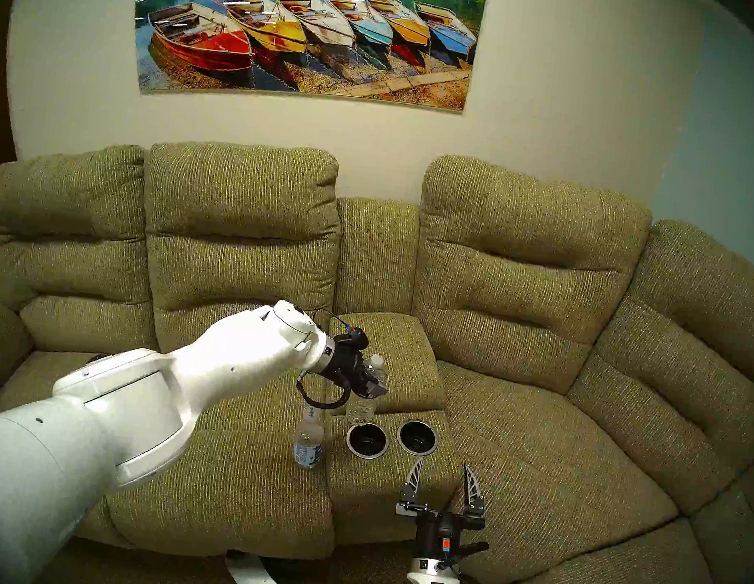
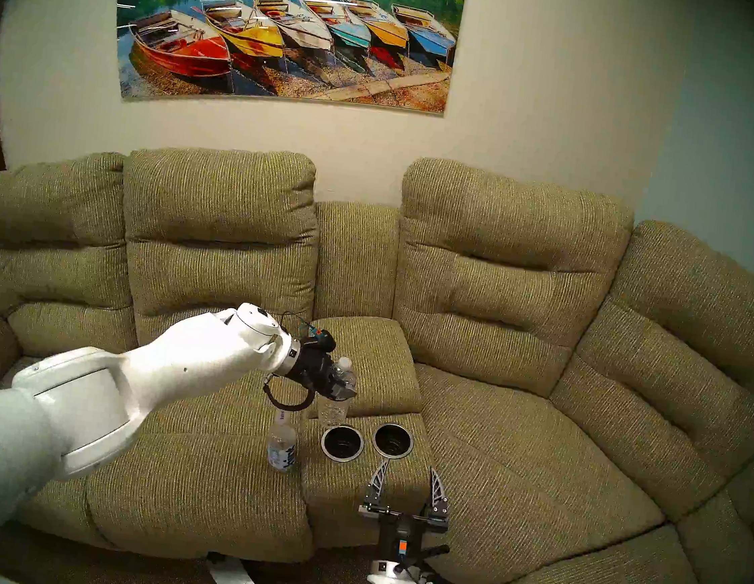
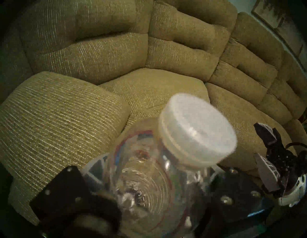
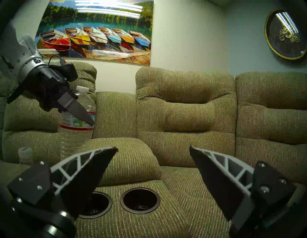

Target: Put bottles into cup holders

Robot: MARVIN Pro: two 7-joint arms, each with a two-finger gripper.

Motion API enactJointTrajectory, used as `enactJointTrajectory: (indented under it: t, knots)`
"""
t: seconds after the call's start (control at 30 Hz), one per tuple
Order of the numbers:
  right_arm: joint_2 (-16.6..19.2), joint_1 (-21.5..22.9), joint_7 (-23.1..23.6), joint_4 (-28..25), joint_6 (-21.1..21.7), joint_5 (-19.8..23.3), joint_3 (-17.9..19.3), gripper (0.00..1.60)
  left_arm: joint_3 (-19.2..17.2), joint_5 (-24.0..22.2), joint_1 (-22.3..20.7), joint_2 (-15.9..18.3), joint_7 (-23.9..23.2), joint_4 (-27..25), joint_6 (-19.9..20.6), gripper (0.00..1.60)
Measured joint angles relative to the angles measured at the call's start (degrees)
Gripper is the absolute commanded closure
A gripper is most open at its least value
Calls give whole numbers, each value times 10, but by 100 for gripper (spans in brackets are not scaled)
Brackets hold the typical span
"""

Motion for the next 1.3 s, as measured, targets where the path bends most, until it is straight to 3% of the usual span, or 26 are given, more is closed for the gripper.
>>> enactJointTrajectory:
  t: [0.27,0.8,1.0,1.3]
  knots:
    - [0,0,0,0,0,0,0,0,-11,-7,-2,-43,24,51,-20,160]
    - [0,0,1,1,-1,0,0,0,-13,-8,-2,-94,37,106,-61,160]
    - [-2,9,8,22,4,-1,0,0,-10,-7,-4,-104,5,115,-79,160]
    - [-25,61,68,85,33,19,27,0,-1,-6,-3,-105,-68,113,-108,160]
